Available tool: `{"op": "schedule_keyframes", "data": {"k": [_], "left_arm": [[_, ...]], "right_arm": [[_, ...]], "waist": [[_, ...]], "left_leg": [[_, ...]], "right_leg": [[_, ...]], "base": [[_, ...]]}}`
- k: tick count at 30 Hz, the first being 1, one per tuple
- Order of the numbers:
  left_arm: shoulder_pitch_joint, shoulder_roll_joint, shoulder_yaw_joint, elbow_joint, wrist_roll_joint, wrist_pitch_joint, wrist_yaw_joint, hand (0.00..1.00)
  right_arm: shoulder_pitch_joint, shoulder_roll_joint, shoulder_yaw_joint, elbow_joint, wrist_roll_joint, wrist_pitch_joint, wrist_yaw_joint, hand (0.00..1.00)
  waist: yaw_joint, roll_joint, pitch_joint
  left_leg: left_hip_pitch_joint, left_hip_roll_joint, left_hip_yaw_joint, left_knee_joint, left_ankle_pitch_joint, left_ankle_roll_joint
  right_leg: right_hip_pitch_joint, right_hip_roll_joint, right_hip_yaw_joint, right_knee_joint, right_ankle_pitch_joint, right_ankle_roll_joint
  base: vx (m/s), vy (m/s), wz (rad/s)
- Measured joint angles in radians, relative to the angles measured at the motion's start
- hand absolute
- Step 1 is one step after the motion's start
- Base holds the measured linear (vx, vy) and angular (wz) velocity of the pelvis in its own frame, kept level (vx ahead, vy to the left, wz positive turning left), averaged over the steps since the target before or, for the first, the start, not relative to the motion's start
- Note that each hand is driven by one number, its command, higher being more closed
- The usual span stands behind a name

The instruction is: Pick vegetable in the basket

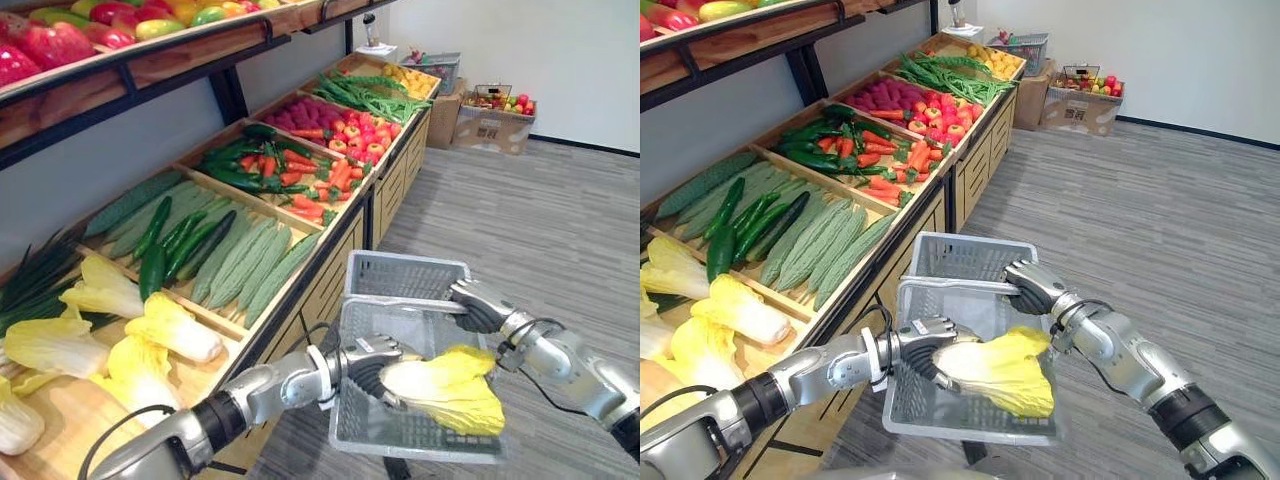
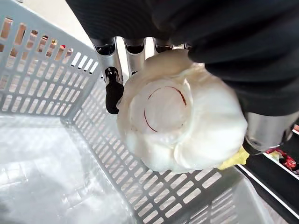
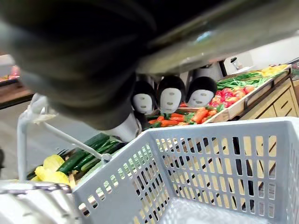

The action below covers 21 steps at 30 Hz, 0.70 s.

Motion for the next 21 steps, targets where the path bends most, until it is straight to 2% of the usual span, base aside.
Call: {"op": "schedule_keyframes", "data": {"k": [2, 3, 6, 11, 21], "left_arm": [[-0.009, -0.014, 0.016, 0.031, 0.031, 0.006, 0.001, 1.0], [-0.01, -0.025, 0.027, 0.05, 0.044, 0.006, 0.005, 0.0], [-0.023, -0.045, 0.035, 0.095, 0.101, 0.014, 0.04, 0.0], [-0.037, -0.077, 0.06, 0.151, 0.148, 0.029, 0.055, 0.0], [-0.039, -0.096, 0.078, 0.203, 0.149, 0.033, 0.066, 0.0]], "right_arm": [[-0.009, 0.0, 0.014, -0.012, 0.018, -0.01, 0.007, 1.0], [-0.012, 0.0, 0.018, -0.017, 0.021, -0.01, 0.01, 1.0], [-0.015, -0.009, 0.018, -0.024, 0.023, -0.01, 0.015, 1.0], [-0.019, -0.016, 0.018, -0.032, 0.026, -0.01, 0.017, 1.0], [-0.019, -0.016, 0.02, -0.034, 0.035, -0.004, 0.037, 1.0]], "waist": [[-0.002, 0.0, 0.005], [-0.003, -0.001, 0.006], [-0.005, -0.005, 0.01], [-0.005, -0.005, 0.021], [-0.002, -0.014, 0.043]], "left_leg": [[0.0, 0.003, 0.006, 0.008, -0.005, 0.0], [0.0, 0.003, 0.007, 0.008, -0.006, 0.0], [-0.002, 0.001, 0.007, 0.01, -0.006, 0.0], [-0.004, 0.001, 0.009, 0.009, -0.006, 0.0], [-0.015, 0.001, -0.003, 0.009, -0.009, 0.005]], "right_leg": [[-0.002, 0.002, 0.006, 0.0, 0.0, 0.0], [-0.002, 0.002, 0.007, 0.0, 0.0, 0.0], [-0.008, 0.002, 0.007, 0.001, 0.001, 0.002], [-0.011, 0.002, 0.007, 0.003, 0.001, 0.002], [-0.013, -0.009, -0.015, -0.008, -0.001, 0.001]], "base": [[-0.08, -0.034, -0.11], [-0.06, -0.032, -0.03], [-0.06, -0.034, 0.0], [-0.07, -0.041, 0.0], [-0.09, -0.054, 0.04]]}}
